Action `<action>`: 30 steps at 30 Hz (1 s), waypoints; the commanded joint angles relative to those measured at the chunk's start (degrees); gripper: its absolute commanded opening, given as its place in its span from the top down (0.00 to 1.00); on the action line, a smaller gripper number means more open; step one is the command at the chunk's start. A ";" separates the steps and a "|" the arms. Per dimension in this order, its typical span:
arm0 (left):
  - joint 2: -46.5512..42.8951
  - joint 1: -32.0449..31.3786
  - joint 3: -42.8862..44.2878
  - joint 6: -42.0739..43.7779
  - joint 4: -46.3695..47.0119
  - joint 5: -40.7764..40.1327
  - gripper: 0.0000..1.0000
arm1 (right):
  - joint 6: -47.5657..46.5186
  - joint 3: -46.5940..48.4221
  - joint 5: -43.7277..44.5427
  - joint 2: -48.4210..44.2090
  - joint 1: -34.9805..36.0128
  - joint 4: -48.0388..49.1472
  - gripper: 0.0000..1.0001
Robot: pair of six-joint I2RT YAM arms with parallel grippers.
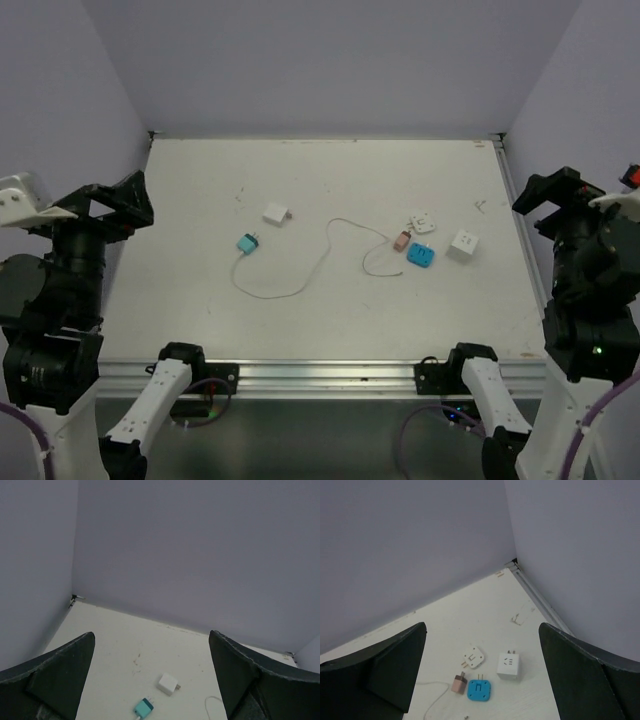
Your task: Pull the plug off the socket
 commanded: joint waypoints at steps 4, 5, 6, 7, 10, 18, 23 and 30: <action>2.32 -0.20 12.73 4.80 -2.81 -6.29 0.00 | -4.14 7.87 8.59 -6.43 4.89 -6.60 0.01; 2.49 -0.38 14.92 4.98 -2.98 -7.43 0.00 | -4.58 8.05 9.91 -7.58 5.69 -6.34 0.01; 2.58 -0.47 15.72 5.16 -3.16 -7.96 0.00 | -4.84 8.05 10.44 -8.64 6.39 -5.12 0.01; 2.50 -0.64 16.34 5.25 -3.25 -8.40 0.00 | -5.63 7.96 10.79 -9.87 7.71 -4.50 0.01; 2.06 -0.73 17.49 5.07 -3.86 -9.28 0.00 | -7.57 8.14 11.59 -13.21 10.25 -2.38 0.01; 0.74 -1.70 14.76 5.34 -4.48 -12.19 0.00 | -10.38 0.67 12.38 -21.04 12.82 7.02 0.01; 0.74 -2.05 13.18 5.07 -4.39 -11.31 0.00 | -10.91 -3.19 10.89 -23.06 12.99 10.79 0.01; 0.65 -2.05 12.21 4.81 -3.95 -11.13 0.00 | -11.26 -4.34 9.48 -23.06 13.17 11.24 0.01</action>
